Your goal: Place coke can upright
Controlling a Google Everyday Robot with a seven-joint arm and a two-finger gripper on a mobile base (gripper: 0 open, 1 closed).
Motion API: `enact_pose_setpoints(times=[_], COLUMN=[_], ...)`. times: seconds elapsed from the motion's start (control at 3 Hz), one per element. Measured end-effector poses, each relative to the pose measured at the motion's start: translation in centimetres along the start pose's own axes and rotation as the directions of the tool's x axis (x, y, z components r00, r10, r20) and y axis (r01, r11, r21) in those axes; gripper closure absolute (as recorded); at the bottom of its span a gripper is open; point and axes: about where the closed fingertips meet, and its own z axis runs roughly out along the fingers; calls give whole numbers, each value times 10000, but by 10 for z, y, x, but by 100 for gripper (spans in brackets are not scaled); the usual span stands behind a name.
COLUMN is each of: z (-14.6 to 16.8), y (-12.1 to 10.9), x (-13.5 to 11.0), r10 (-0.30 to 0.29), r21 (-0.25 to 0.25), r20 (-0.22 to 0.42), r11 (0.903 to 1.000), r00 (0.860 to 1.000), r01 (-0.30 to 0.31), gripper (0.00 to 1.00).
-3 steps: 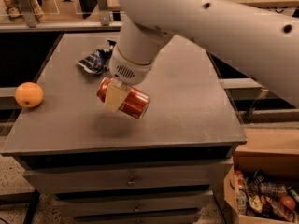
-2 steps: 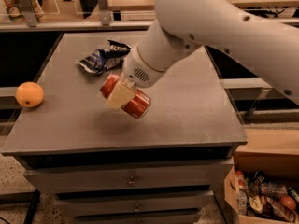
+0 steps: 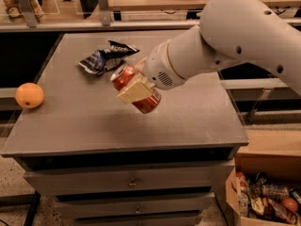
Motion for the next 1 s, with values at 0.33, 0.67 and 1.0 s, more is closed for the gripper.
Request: enact_pose_setpoints(times=[0.33,0.67,1.0], z=[8,17,23], y=[3,6,8], x=[-3,-8,-10], r10=[-281,-451,-430], r21=[-269,-679,-1130], r20=[532,1586,2640], r11=[9992,9961,9907], r00=[9982,9863,9636], r01=[295,565,751], gripper=[100,100,100])
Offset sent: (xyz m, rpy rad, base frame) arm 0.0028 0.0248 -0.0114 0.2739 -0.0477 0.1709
